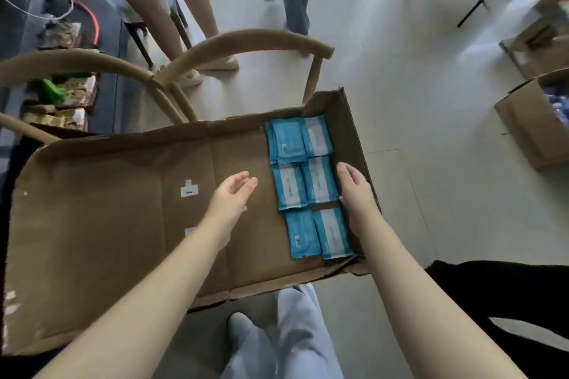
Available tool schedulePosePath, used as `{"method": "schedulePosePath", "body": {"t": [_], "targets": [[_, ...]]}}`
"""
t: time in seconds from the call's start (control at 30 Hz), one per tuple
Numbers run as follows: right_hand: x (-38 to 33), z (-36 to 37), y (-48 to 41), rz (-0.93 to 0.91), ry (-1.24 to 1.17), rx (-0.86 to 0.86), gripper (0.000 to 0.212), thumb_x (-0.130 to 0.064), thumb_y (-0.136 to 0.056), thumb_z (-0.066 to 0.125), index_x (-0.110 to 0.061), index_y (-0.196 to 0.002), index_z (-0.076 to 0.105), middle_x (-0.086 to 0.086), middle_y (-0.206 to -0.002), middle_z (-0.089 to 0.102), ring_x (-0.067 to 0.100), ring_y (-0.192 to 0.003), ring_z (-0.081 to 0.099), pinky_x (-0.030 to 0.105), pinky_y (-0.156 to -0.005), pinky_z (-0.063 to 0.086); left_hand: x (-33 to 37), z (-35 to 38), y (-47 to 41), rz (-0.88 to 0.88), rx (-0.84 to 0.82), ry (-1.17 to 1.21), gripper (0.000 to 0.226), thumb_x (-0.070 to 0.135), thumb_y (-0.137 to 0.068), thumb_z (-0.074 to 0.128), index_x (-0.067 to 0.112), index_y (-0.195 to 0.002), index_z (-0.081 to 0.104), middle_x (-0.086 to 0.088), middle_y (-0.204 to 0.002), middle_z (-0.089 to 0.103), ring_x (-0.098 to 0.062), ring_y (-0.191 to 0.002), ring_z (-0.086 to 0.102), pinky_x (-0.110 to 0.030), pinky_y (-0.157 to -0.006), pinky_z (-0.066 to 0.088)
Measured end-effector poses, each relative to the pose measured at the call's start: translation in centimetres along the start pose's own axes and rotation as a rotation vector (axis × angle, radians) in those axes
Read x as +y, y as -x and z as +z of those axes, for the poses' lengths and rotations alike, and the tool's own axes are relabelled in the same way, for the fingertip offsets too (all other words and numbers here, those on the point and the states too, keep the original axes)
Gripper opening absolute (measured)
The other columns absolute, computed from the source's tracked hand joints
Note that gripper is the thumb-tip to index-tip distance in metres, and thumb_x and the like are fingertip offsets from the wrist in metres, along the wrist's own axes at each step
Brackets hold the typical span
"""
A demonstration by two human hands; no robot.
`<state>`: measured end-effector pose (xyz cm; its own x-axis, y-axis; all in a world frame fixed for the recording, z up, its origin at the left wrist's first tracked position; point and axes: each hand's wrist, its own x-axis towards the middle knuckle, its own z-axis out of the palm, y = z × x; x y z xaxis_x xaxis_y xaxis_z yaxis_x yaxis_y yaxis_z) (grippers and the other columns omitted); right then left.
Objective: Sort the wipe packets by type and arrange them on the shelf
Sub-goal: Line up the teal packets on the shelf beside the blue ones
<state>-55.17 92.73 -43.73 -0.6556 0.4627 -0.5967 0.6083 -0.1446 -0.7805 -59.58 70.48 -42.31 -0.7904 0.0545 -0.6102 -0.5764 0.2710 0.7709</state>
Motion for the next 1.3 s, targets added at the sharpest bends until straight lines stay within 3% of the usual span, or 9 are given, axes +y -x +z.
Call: {"method": "schedulePosePath", "body": {"t": [0.1, 0.23, 0.37, 0.5, 0.73, 0.87, 1.1, 1.23, 1.3], "targets": [[0.2, 1.0, -5.1, -0.024, 0.063, 0.002, 0.053, -0.045, -0.099, 0.053, -0.015, -0.144, 0.048, 0.001, -0.140, 0.055, 0.016, -0.127, 0.052, 0.043, -0.112, 0.041, -0.4, 1.8, -4.5, -0.036, 0.004, -0.008, 0.040, 0.039, -0.097, 0.057, 0.028, -0.135, 0.050, 0.011, -0.128, 0.051, -0.009, -0.117, 0.049, -0.027, -0.091, 0.044], [0.1, 2.0, -11.7, 0.008, 0.105, 0.031, 0.052, -0.039, -0.101, 0.052, -0.011, -0.144, 0.047, 0.002, -0.139, 0.052, 0.013, -0.124, 0.049, 0.030, -0.107, 0.039, -0.3, 4.4, -10.4, -0.076, -0.016, 0.006, 0.043, 0.037, -0.097, 0.057, 0.026, -0.138, 0.049, 0.012, -0.125, 0.051, -0.009, -0.116, 0.049, -0.028, -0.091, 0.043], [0.5, 3.0, -15.6, 0.108, 0.124, -0.010, 0.059, -0.045, -0.100, 0.051, -0.017, -0.150, 0.040, 0.005, -0.149, 0.047, 0.022, -0.135, 0.046, 0.044, -0.115, 0.037, 0.4, 6.7, -15.0, -0.136, -0.062, 0.056, 0.051, 0.038, -0.097, 0.058, 0.021, -0.143, 0.045, 0.007, -0.135, 0.053, -0.012, -0.123, 0.050, -0.031, -0.098, 0.043], [0.5, 4.0, -17.3, 0.153, 0.153, -0.012, 0.059, -0.043, -0.102, 0.049, -0.016, -0.152, 0.036, 0.005, -0.150, 0.047, 0.023, -0.137, 0.045, 0.039, -0.114, 0.037, 0.5, 7.8, -18.2, -0.220, -0.076, 0.100, 0.061, 0.046, -0.091, 0.063, 0.026, -0.145, 0.043, 0.005, -0.140, 0.054, -0.015, -0.127, 0.052, -0.042, -0.108, 0.043], [0.7, 5.0, -19.7, 0.190, 0.252, -0.027, 0.047, -0.040, -0.104, 0.044, -0.010, -0.140, 0.052, 0.008, -0.134, 0.060, 0.023, -0.120, 0.057, 0.033, -0.100, 0.046, 0.6, 8.3, -21.1, -0.286, 0.064, 0.090, 0.054, 0.042, -0.097, 0.056, 0.020, -0.145, 0.044, 0.002, -0.142, 0.050, -0.018, -0.126, 0.051, -0.039, -0.110, 0.040], [0.9, 5.9, -20.4, 0.171, 0.325, 0.063, 0.050, -0.044, -0.097, 0.057, -0.008, -0.132, 0.055, 0.006, -0.118, 0.062, 0.017, -0.099, 0.056, 0.028, -0.082, 0.043, 0.6, 8.2, -22.0, -0.297, 0.075, 0.074, 0.045, 0.044, -0.097, 0.054, 0.019, -0.134, 0.053, 0.005, -0.131, 0.056, -0.012, -0.114, 0.054, -0.029, -0.096, 0.043], [1.8, 8.1, -20.6, 0.209, 0.403, 0.207, 0.031, -0.038, -0.087, 0.074, -0.016, -0.099, 0.056, 0.010, -0.119, 0.057, 0.028, -0.104, 0.060, 0.034, -0.085, 0.049, 0.6, 7.6, -21.7, -0.306, 0.042, 0.080, 0.029, 0.036, -0.097, 0.058, 0.017, -0.118, 0.064, -0.001, -0.111, 0.069, -0.015, -0.098, 0.066, -0.025, -0.067, 0.050], [1.3, 7.5, -19.3, 0.153, 0.139, 0.173, 0.025, -0.023, -0.087, 0.075, -0.013, -0.095, 0.054, -0.003, -0.086, 0.057, 0.016, -0.081, 0.056, 0.022, -0.065, 0.046, 0.5, 6.7, -20.7, -0.270, 0.042, 0.105, 0.024, 0.037, -0.097, 0.057, 0.015, -0.104, 0.064, -0.005, -0.105, 0.071, -0.018, -0.093, 0.068, -0.028, -0.070, 0.054], [0.8, 7.1, -18.0, 0.147, -0.066, 0.115, 0.027, -0.013, -0.090, 0.072, -0.013, -0.108, 0.052, -0.001, -0.093, 0.063, 0.012, -0.082, 0.062, 0.015, -0.066, 0.050, 0.4, 5.8, -19.8, -0.279, 0.047, 0.176, 0.025, 0.038, -0.098, 0.057, 0.014, -0.100, 0.062, -0.007, -0.103, 0.071, -0.018, -0.089, 0.069, -0.029, -0.067, 0.054]]}}
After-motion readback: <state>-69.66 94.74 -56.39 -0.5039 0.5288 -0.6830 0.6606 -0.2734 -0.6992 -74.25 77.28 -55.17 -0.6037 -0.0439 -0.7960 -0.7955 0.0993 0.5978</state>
